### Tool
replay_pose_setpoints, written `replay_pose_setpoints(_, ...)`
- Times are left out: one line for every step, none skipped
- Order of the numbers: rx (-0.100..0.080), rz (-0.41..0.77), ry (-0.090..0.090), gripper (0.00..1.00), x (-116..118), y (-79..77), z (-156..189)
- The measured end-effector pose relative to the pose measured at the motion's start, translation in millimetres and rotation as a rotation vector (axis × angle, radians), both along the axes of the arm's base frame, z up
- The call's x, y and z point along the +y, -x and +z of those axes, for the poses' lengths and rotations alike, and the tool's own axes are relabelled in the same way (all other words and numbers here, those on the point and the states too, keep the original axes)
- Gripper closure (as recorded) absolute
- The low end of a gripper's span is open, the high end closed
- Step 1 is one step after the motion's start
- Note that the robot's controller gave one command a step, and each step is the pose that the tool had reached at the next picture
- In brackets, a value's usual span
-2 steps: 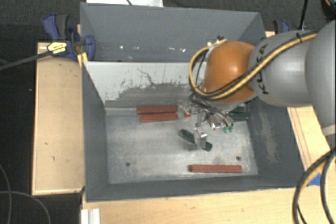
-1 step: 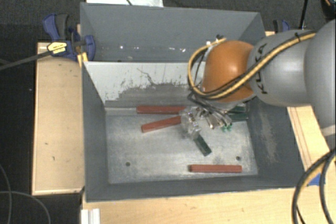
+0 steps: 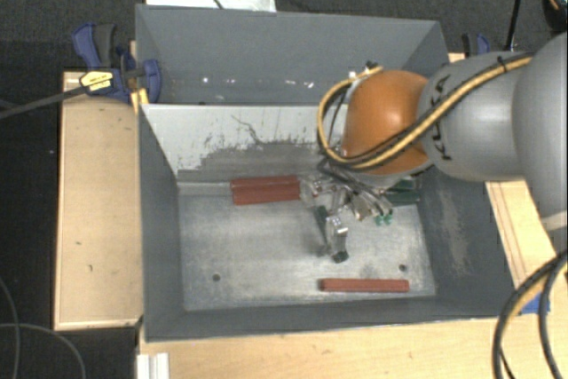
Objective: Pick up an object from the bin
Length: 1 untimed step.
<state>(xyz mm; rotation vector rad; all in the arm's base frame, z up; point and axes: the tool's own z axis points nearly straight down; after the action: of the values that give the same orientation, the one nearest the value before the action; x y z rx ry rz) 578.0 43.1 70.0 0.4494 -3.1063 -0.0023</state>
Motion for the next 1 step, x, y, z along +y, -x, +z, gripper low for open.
replay_pose_setpoints(-0.002, -0.108, 0.005, 0.00, -104.5, 24.5, 0.4)
